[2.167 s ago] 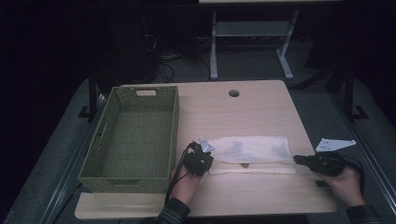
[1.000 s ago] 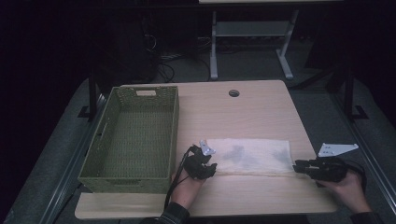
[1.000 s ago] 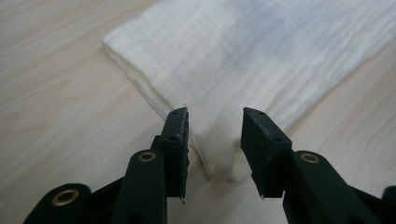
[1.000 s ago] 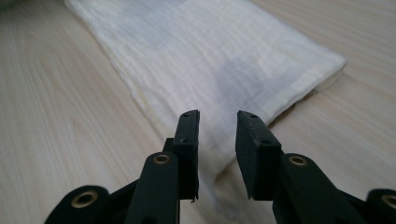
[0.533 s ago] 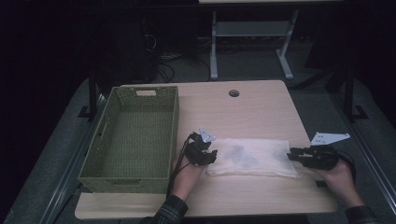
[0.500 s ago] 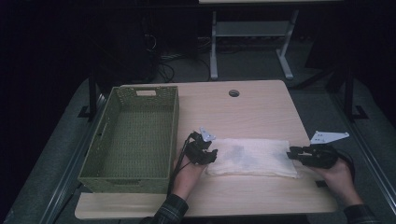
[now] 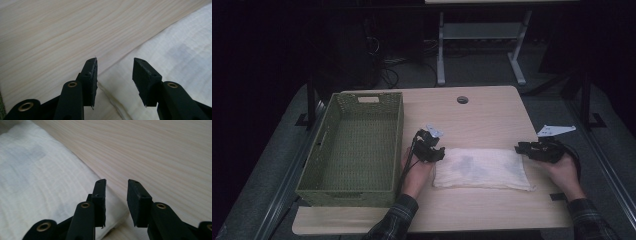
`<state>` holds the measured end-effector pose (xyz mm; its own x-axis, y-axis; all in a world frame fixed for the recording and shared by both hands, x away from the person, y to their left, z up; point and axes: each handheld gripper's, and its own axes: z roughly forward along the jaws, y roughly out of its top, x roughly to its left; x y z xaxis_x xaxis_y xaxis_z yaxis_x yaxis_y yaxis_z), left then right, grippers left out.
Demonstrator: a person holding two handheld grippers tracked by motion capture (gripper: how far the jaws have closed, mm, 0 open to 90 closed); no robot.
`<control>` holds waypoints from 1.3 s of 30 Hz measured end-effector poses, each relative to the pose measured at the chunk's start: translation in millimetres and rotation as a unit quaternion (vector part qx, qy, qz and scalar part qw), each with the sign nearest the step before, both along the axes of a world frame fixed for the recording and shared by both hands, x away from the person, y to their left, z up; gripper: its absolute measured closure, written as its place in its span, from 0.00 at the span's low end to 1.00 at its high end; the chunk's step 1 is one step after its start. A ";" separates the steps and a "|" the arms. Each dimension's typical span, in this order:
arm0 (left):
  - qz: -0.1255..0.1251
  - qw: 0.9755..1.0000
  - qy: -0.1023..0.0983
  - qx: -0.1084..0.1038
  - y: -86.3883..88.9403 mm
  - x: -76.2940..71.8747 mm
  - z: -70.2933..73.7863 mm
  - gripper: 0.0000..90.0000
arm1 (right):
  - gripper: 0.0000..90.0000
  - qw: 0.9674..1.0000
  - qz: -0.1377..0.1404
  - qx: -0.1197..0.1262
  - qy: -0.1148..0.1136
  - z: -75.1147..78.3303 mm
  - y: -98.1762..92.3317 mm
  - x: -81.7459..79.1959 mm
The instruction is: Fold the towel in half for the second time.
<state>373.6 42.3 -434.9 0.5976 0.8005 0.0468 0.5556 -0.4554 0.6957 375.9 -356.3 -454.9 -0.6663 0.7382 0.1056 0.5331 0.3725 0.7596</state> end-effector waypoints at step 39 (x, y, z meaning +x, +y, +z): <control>-0.004 0.999 0.036 0.030 -4.7 20.0 -23.0 0.95 | 0.97 0.999 0.004 -0.050 0.016 -18.3 0.9 9.9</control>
